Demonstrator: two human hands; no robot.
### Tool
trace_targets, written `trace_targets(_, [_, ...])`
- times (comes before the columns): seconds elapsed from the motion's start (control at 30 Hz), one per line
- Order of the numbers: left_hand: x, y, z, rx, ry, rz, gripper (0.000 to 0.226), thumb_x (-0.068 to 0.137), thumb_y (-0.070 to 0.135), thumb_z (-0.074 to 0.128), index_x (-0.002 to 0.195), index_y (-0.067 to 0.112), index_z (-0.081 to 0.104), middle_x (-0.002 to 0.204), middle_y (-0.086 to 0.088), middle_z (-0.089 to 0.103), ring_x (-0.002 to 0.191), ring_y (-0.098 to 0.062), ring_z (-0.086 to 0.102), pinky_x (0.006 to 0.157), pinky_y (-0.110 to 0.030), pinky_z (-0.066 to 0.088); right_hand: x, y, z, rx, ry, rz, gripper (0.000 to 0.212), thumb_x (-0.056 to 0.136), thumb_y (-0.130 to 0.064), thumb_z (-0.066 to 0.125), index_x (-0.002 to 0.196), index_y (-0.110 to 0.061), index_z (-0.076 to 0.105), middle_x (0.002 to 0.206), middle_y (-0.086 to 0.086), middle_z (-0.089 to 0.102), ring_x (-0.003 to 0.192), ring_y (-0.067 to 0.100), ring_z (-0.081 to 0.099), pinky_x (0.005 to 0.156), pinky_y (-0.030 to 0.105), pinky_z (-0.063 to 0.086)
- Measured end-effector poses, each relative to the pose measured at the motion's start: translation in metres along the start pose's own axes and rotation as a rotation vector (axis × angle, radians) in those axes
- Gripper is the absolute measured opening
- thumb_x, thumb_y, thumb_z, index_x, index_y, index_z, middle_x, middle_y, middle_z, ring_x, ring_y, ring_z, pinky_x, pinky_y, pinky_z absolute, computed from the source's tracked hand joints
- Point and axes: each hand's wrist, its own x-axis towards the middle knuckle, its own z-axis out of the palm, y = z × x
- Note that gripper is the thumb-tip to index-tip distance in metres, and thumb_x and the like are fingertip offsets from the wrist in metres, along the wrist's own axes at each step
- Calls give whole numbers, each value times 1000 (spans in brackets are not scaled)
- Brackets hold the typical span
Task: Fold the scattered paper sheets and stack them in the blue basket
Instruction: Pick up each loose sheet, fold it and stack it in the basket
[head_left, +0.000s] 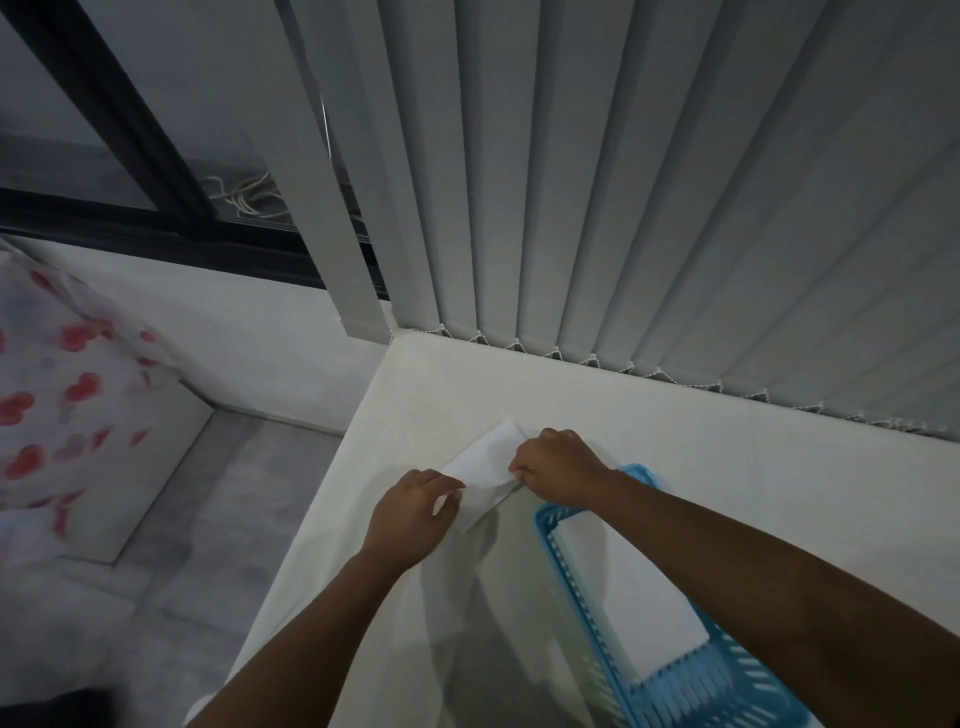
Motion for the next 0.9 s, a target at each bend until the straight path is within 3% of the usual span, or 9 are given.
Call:
trace_targets(0.1, [6, 2, -2, -17, -21, -27, 48, 89, 54, 32, 103, 28, 70, 106, 13, 70, 98, -14, 59, 80, -25, 46, 0, 0, 4, -56, -67, 18, 38, 97, -37, 34, 123, -33, 62, 134, -3, 56, 116, 27, 48, 99, 39, 35])
trace_targets(0.2, [17, -2, 6, -48, -78, -111, 42, 95, 49, 36, 108, 25, 69, 111, 8, 69, 104, -16, 57, 87, -28, 45, 2, 1, 8, -56, -102, 49, 40, 98, -38, 33, 130, -35, 56, 147, -2, 43, 127, 27, 42, 106, 41, 30])
trace_targets(0.3, [30, -4, 16, -42, -141, -208, 34, 97, 37, 42, 119, 21, 61, 121, 0, 62, 112, -20, 54, 95, -33, 46, 1, 0, 8, -72, -103, 71, 40, 98, -37, 33, 130, -36, 56, 146, -2, 44, 128, 25, 41, 108, 42, 27])
trace_targets(0.4, [42, 6, 21, -45, -161, -300, 34, 94, 32, 47, 126, 20, 53, 125, -2, 56, 112, -23, 56, 93, -37, 50, -2, -2, 7, -99, -77, 121, 40, 97, -35, 33, 127, -32, 59, 138, 0, 52, 124, 25, 44, 106, 42, 28])
trace_targets(0.53, [58, 17, 24, -118, -178, -405, 36, 91, 39, 50, 123, 23, 53, 118, -1, 63, 106, -23, 62, 90, -33, 49, -10, -1, 5, -2, 75, 170, 41, 95, -33, 37, 134, -31, 52, 140, -2, 52, 124, 23, 46, 107, 39, 29])
trace_targets(0.63, [68, 24, 17, -110, -242, -435, 20, 89, 41, 50, 93, 24, 60, 97, -1, 68, 93, -24, 64, 82, -31, 50, -25, -1, 1, 129, 189, 240, 40, 96, -32, 40, 134, -30, 52, 144, -4, 49, 128, 21, 43, 107, 35, 28])
trace_targets(0.73, [73, 37, 7, -153, -222, -398, 17, 88, 30, 52, 74, 22, 51, 78, 0, 61, 83, -26, 61, 71, -29, 47, -45, -4, 2, 239, 301, 283, 36, 96, -29, 43, 129, -28, 58, 139, -4, 53, 124, 20, 46, 103, 34, 33])
trace_targets(0.9, [70, 73, -19, -465, -91, -454, 11, 84, 18, 62, 90, 12, 54, 85, 0, 58, 79, -22, 55, 63, -27, 39, -73, -19, 7, 476, 552, 369, 28, 94, -27, 51, 118, -23, 65, 122, -6, 63, 112, 18, 53, 96, 32, 41])
